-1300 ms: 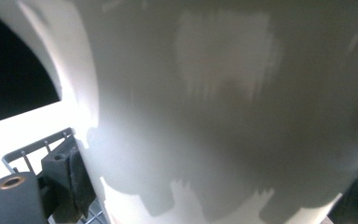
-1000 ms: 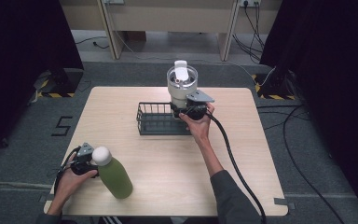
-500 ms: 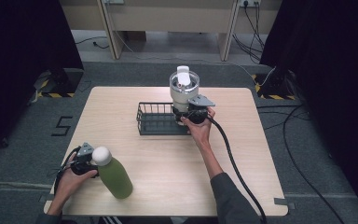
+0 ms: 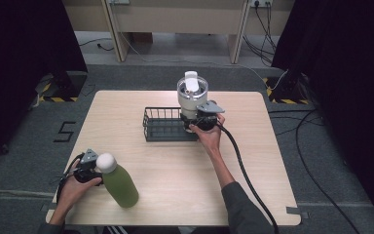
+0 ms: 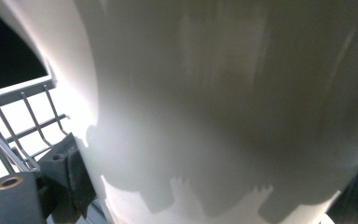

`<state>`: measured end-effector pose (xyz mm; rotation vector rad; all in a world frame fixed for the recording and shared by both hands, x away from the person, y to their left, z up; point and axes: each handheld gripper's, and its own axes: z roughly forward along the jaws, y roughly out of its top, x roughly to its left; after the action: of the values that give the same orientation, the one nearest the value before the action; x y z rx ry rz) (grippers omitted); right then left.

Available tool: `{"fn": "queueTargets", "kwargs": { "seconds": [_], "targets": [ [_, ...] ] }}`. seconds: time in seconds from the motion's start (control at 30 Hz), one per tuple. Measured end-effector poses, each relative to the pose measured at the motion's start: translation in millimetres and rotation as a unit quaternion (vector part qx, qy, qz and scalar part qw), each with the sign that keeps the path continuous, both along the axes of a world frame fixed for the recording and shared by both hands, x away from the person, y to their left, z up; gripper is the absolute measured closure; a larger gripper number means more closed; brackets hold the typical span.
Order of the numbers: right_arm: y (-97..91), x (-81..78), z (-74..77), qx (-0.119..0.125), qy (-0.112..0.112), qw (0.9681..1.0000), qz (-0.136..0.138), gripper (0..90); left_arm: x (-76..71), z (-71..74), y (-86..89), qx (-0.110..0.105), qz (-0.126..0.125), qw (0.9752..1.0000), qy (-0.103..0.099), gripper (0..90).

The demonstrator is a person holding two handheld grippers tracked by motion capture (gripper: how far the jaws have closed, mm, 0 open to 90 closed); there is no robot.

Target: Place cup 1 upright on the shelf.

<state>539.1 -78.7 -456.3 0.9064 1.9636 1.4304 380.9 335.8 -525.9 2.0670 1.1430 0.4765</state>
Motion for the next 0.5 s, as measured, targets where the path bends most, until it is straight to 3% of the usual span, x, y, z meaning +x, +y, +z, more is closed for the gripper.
{"fn": "queueTargets", "kwargs": {
  "seconds": [0.5],
  "targets": [
    [-3.3, -14.4, 7.1, 0.002, -0.005, 0.9997, -0.026, 9.4, -0.1, 0.0, -0.2, -0.001, 0.001, 1.0, 0.0, 4.8]
  ]
}}
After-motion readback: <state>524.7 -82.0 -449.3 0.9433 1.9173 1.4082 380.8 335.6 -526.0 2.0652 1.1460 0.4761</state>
